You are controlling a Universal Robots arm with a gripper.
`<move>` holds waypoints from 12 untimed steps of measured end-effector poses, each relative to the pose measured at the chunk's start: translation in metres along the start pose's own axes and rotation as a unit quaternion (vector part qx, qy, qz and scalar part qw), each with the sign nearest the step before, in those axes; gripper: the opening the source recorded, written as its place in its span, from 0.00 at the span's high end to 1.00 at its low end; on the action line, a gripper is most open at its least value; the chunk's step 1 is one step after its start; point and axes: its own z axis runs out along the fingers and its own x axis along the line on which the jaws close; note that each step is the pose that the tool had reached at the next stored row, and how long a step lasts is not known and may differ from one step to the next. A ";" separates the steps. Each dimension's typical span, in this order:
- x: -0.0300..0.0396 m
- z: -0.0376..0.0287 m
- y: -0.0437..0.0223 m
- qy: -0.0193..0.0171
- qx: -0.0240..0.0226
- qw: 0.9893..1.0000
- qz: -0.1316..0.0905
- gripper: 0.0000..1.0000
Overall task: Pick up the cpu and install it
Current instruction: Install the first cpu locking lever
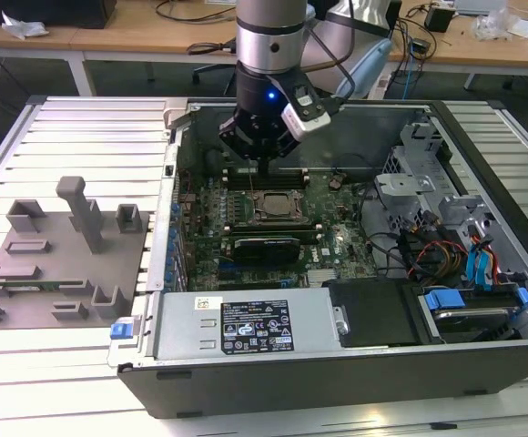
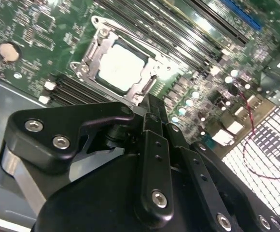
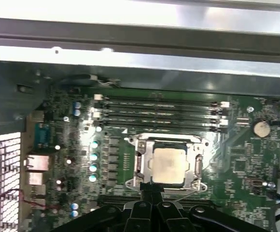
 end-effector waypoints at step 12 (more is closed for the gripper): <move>0.0235 0.0001 0.0013 0.000 0.000 1.000 0.000 0.89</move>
